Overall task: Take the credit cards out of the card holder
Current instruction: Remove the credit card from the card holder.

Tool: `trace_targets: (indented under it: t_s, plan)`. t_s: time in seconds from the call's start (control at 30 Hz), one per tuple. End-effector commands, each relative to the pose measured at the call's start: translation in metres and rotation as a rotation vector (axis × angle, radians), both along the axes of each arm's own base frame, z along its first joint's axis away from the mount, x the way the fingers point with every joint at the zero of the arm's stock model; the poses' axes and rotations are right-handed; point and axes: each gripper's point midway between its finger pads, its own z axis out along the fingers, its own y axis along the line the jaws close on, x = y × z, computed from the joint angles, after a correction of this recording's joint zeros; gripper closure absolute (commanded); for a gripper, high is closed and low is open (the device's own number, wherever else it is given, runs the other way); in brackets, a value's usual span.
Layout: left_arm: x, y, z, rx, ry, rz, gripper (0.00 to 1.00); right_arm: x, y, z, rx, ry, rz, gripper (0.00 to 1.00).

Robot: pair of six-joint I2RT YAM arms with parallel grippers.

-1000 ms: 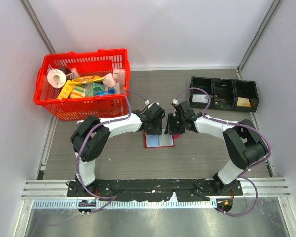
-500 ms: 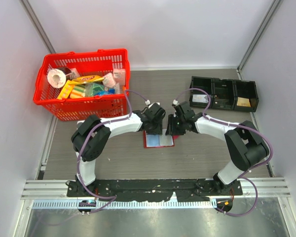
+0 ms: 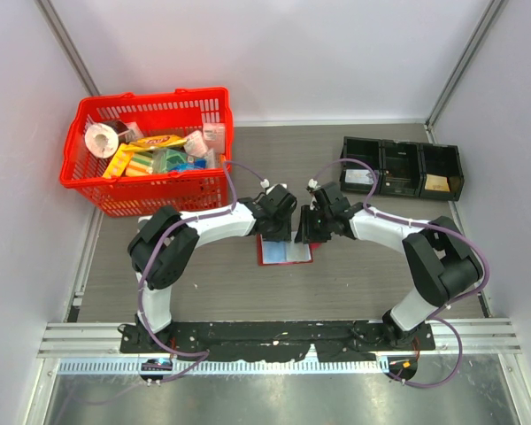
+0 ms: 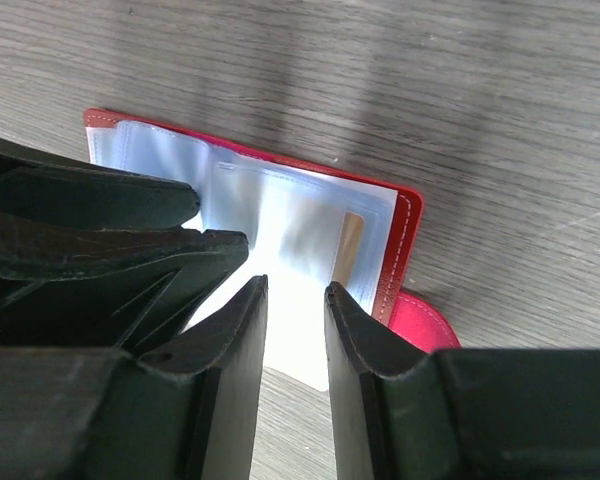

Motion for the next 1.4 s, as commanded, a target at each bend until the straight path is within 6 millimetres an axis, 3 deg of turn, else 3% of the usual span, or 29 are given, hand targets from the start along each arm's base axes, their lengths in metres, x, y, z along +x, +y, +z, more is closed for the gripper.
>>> trace_targets:
  t_s: [0.0,0.2,0.43,1.03,1.37]
  plan:
    - [-0.017,0.007,-0.031,0.045,0.096,-0.004,0.6,0.005,0.014,0.02,0.075,-0.056,0.02,0.66]
    - [-0.018,0.007,-0.031,0.044,0.099,-0.004,0.6,0.008,-0.008,0.008,-0.043,-0.043,-0.048,0.65]
    - [-0.019,0.007,-0.032,0.042,0.103,-0.003,0.6,0.003,-0.014,0.001,-0.068,-0.014,-0.078,0.65]
    - [-0.023,0.005,-0.038,0.032,0.131,-0.005,0.64,0.001,0.012,0.014,0.043,-0.033,-0.002,0.66]
    - [-0.019,0.0,-0.019,-0.018,0.094,0.004,0.64,-0.001,0.029,0.046,0.143,-0.079,0.055,0.71]
